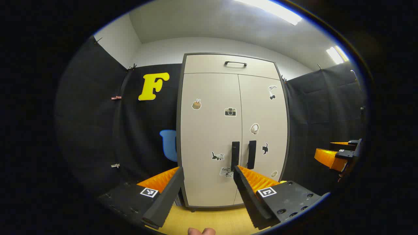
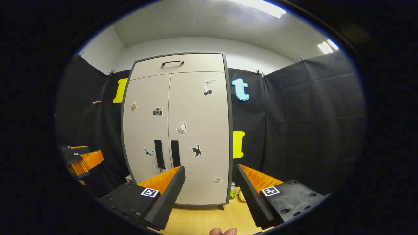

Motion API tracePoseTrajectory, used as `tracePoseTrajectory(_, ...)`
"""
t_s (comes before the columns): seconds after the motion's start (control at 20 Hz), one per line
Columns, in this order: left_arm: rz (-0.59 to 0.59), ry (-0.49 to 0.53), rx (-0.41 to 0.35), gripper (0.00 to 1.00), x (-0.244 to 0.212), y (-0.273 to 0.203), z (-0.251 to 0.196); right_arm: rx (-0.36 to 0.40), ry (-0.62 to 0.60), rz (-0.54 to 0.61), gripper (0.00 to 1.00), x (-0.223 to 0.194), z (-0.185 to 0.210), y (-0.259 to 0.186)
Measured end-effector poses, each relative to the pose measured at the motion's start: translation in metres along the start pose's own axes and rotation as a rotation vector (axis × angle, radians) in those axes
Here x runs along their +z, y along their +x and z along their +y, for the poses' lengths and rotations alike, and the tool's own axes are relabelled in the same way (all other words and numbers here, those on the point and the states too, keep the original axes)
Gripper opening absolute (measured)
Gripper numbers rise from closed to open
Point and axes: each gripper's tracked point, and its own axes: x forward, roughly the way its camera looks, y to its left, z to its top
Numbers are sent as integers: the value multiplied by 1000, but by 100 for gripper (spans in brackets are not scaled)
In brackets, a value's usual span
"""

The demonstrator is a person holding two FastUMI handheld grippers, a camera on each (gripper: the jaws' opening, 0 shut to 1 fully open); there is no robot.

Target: Open the right door of the double-door shoe cabinet with the right hand, and open the left door with the left hand.

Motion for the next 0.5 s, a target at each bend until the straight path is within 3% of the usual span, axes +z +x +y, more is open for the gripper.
tracePoseTrajectory(0.5, 11, -11, -10, 95, -3, -5, 4, 26, -23, -33, 98, 6, 17, -3)
